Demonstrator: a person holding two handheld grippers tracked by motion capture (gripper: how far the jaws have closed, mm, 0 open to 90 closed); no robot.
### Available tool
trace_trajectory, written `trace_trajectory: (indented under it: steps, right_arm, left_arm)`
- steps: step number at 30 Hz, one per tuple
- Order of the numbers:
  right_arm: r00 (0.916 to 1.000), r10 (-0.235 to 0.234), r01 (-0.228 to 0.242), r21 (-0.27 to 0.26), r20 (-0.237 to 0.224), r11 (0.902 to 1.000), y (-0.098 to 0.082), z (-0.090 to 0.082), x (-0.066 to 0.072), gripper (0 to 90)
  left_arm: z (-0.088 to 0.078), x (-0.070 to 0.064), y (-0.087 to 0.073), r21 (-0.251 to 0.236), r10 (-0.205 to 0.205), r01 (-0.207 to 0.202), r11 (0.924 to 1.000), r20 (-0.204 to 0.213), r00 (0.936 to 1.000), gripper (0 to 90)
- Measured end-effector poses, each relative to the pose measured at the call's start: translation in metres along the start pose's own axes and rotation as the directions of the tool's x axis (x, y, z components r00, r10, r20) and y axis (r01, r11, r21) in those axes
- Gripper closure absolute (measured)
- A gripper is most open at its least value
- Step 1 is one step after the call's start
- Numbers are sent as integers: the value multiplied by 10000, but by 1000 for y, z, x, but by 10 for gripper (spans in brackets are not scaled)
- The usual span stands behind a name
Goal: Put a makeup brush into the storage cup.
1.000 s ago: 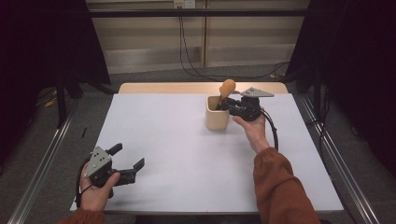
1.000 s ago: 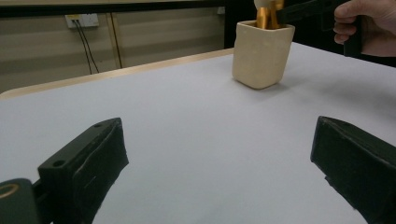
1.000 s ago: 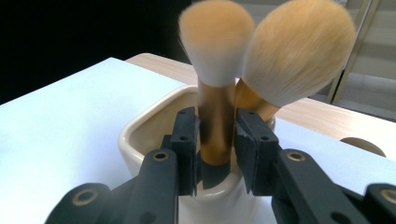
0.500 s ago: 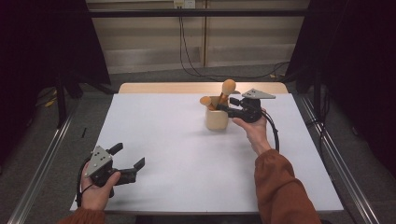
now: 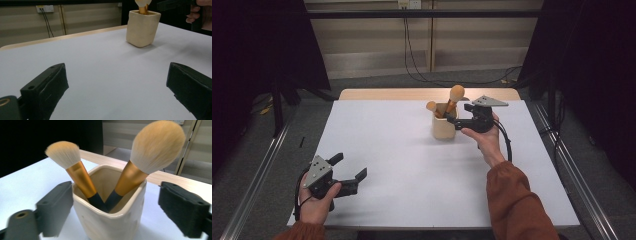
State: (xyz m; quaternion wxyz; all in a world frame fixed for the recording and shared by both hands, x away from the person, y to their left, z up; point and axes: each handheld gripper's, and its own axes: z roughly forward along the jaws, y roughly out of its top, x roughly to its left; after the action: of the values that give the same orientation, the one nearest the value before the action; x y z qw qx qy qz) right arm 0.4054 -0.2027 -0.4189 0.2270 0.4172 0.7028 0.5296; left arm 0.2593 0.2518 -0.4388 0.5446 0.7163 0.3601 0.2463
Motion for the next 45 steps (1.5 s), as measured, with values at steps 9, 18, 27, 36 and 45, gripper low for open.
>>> trace_trajectory:
  steps: [9, 18, 27, 36, 45]
  right_arm:
    - [9998, 132, -130, 72, -179, 9999, -2, -9, 6, 31]
    - [9999, -52, 51, -9, -131, 10000, -5, -23, 10, 32]
    - [10000, 5, -3, -245, 77, 9997, -13, -41, 9, 23]
    - [10000, -37, 39, -296, 65, 9996, -17, -57, 9, 23]
    - [9993, -217, 231, -495, 290, 9985, -24, -74, 13, 18]
  left_arm:
    - [-3, -2, 0, -64, 112, -111, 9999, 68, 9999, 32]
    - [-6, -1, 0, -122, 61, -61, 9999, -1, 10000, 31]
    - [-7, -2, 0, -107, 92, -92, 9999, -21, 10000, 31]
    - [-5, -1, 0, -118, -25, 26, 9999, 43, 10000, 31]
    - [-6, -1, 1, -192, -42, 43, 9998, 41, 10000, 31]
